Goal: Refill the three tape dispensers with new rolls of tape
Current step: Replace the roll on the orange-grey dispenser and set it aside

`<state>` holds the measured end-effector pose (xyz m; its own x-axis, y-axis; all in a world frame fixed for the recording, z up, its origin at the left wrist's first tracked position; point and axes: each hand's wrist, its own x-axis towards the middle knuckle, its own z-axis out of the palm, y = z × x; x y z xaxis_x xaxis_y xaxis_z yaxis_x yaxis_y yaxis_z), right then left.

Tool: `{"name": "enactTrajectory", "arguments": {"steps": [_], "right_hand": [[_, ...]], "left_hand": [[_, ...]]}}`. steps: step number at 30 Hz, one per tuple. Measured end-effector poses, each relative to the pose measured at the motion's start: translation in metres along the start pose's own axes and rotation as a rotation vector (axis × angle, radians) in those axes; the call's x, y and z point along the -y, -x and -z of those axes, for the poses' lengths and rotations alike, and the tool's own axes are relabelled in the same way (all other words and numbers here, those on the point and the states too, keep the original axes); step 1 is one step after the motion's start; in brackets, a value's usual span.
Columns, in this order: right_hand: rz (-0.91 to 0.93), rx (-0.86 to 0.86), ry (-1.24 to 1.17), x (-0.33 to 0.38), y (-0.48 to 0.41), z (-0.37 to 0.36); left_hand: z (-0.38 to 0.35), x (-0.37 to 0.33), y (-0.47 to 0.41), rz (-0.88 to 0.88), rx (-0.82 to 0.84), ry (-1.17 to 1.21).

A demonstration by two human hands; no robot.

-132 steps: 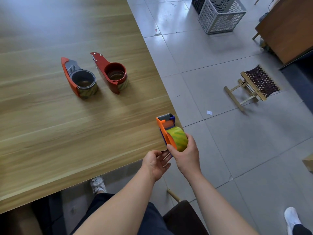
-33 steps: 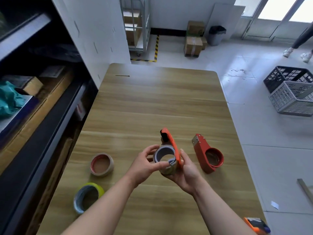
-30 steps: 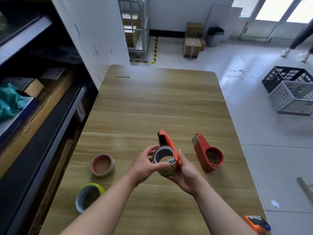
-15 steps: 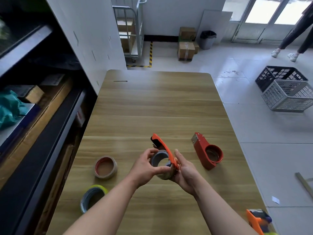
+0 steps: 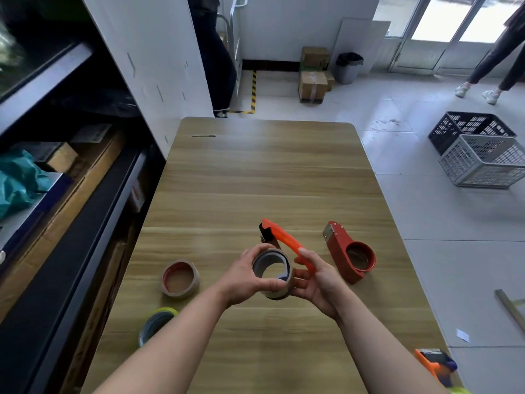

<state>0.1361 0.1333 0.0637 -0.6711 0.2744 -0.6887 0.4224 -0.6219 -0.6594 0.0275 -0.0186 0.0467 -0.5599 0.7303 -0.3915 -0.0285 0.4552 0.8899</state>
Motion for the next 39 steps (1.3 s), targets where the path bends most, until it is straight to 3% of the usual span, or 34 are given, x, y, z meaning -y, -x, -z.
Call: {"name": "enactTrajectory", "arguments": {"steps": [8, 20, 30, 39], "right_hand": [[-0.110, 0.044, -0.114, -0.004, -0.002, 0.003], [-0.084, 0.033, -0.027, -0.001, -0.005, 0.003], [-0.094, -0.028, 0.286, 0.002, -0.009, 0.013], [-0.172, -0.008, 0.312, 0.002, -0.005, 0.005]], "left_hand": [[0.008, -0.001, 0.001, 0.039, 0.175, 0.055], [-0.012, -0.005, -0.001, -0.042, 0.005, -0.098], [-0.007, -0.003, 0.002, 0.020, 0.086, -0.018], [-0.004, -0.002, 0.007, 0.066, 0.091, 0.093]]}}
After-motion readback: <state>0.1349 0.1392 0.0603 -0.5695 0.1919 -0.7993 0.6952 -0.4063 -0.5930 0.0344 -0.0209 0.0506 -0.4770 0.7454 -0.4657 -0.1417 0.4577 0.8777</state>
